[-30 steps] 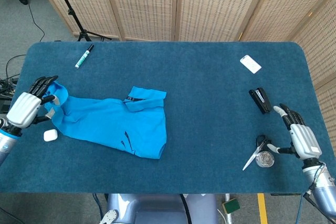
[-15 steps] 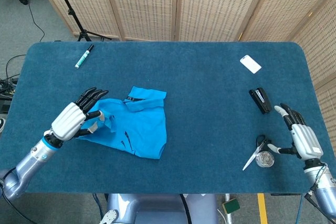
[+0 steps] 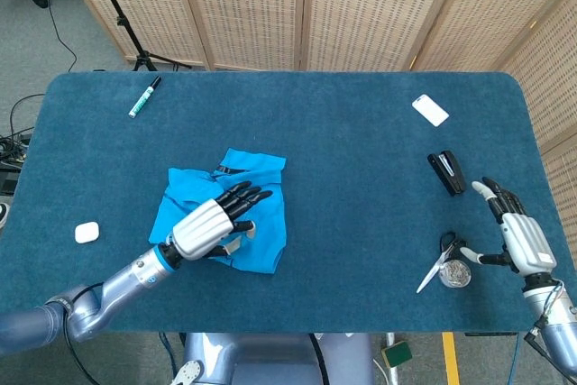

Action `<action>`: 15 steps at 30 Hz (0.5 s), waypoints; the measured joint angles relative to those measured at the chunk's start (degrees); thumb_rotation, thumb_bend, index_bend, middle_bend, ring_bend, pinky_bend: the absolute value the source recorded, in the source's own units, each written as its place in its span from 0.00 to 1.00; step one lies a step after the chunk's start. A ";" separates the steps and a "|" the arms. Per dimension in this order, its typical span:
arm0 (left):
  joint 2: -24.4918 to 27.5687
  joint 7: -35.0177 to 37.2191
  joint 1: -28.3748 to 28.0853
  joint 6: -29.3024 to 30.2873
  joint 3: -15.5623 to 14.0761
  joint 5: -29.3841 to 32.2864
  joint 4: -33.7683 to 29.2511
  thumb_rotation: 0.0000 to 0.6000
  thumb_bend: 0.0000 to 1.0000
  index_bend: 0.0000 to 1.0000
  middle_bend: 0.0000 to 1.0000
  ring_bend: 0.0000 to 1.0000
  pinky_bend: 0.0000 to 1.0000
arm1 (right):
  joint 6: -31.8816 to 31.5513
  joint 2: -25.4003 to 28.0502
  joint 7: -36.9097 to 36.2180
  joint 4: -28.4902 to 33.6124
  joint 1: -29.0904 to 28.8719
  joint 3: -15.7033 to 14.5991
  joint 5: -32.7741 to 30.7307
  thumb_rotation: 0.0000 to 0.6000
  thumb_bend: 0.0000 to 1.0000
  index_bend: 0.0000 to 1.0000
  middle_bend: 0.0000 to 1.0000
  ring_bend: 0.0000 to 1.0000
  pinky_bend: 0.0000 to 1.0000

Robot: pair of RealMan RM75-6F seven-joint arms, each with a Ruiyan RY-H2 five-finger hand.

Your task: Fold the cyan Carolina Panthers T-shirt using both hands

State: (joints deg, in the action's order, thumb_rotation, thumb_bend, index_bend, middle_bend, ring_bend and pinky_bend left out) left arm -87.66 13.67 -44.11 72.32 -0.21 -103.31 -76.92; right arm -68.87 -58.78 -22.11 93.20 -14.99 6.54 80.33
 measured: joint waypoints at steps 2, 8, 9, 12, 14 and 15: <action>-1.56 -0.80 -0.59 -1.26 -0.13 0.03 -0.16 1.00 0.60 0.74 0.00 0.00 0.00 | -0.01 0.05 -0.13 -0.02 0.01 0.03 -0.05 1.00 0.00 0.00 0.00 0.00 0.00; -5.27 -0.94 -1.57 -4.10 -0.85 0.62 0.28 1.00 0.60 0.74 0.00 0.00 0.00 | 0.24 0.14 -0.58 -0.30 -0.04 0.16 -0.48 1.00 0.00 0.00 0.00 0.00 0.00; -5.74 -0.77 -1.64 -4.49 -1.01 0.78 0.46 1.00 0.60 0.74 0.00 0.00 0.00 | 0.30 0.16 -0.68 -0.34 -0.05 0.19 -0.53 1.00 0.00 0.00 0.00 0.00 0.00; -6.81 -0.42 -1.74 -5.58 -1.58 1.42 1.45 1.00 0.59 0.74 0.00 0.00 0.00 | 0.30 0.18 -0.72 -0.40 -0.06 0.23 -0.61 1.00 0.00 0.00 0.00 0.00 0.00; -7.14 -0.11 -1.70 -6.13 -1.87 1.90 1.79 1.00 0.59 0.74 0.00 0.00 0.00 | 0.41 0.16 -0.68 -0.45 -0.09 0.23 -0.67 1.00 0.00 0.00 0.00 0.00 0.00; -7.24 0.22 -1.68 -6.35 -2.01 2.06 1.82 1.00 0.59 0.74 0.00 0.00 0.00 | 0.50 0.14 -0.64 -0.49 -0.12 0.22 -0.71 1.00 0.00 0.00 0.00 0.00 0.00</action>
State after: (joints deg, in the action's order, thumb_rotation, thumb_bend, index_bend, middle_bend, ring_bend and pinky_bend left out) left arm -94.90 13.89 -45.80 65.97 -2.22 -101.25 -75.11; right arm -68.37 -58.64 -22.75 92.72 -15.11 6.76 79.61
